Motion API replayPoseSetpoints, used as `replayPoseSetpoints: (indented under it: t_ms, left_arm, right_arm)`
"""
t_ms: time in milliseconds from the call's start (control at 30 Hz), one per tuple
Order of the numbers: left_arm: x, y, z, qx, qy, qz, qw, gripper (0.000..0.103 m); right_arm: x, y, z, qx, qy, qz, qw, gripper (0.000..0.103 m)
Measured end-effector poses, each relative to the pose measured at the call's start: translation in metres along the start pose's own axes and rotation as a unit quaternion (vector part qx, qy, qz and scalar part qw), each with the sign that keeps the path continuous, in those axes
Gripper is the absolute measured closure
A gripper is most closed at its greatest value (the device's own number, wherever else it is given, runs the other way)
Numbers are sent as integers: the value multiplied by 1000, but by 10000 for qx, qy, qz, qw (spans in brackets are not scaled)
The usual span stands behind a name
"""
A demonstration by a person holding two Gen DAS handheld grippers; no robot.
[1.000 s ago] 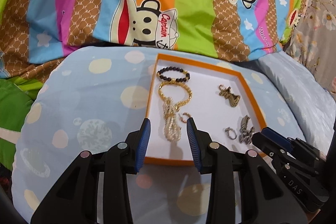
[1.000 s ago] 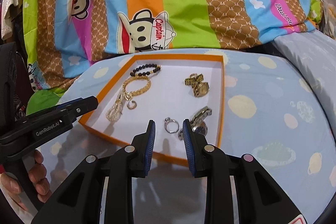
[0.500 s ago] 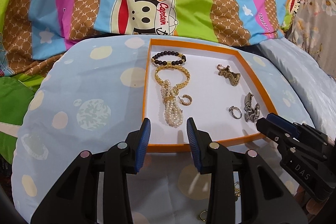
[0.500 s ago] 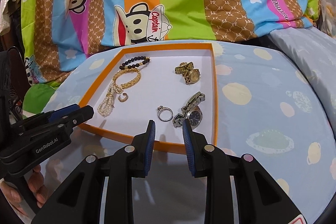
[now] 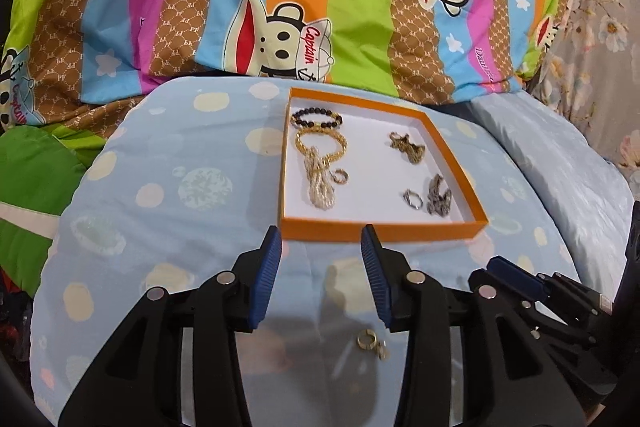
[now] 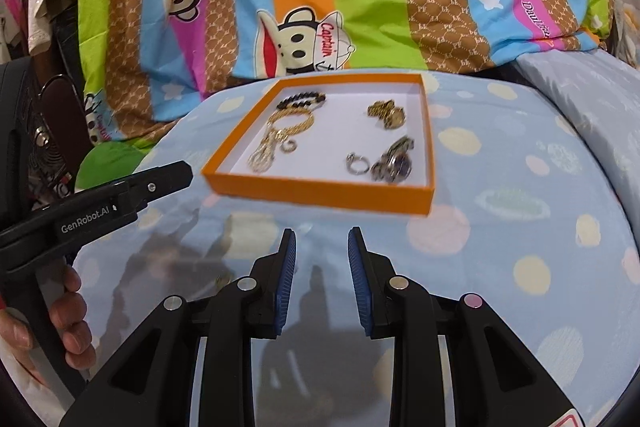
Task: Organize jewelry
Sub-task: 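Move both open tools back over the remaining drop earrings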
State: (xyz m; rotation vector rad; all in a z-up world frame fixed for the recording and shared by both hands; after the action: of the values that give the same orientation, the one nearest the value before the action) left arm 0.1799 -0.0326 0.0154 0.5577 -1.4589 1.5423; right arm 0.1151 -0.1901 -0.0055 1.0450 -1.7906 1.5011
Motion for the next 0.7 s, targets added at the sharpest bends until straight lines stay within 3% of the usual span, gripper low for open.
replayPoseSetpoints:
  t_ms: [300, 700]
  left_arm:
    - [4, 40, 6, -64, 14, -261, 9996, 63]
    - [-13, 78, 7, -107, -25, -645, 9979, 63]
  right_arm:
    - [-2, 32, -16, -30, -104, -179, 9998, 76]
    - [-10, 44, -13, -147, -25, -279, 9995, 76]
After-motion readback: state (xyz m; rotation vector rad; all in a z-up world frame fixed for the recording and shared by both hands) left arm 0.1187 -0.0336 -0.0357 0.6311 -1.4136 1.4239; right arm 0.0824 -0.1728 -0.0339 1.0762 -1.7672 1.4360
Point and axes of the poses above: each gripper's, at about its wrist camera, not at the fingertips, and x roughly against the way its jaws point, z to its right, y to its underside, the point moved 4 cm from there along -x, roughly the way its jaws point, and after that the axes turned 12 degrees about -z, right-handed, at the moved point
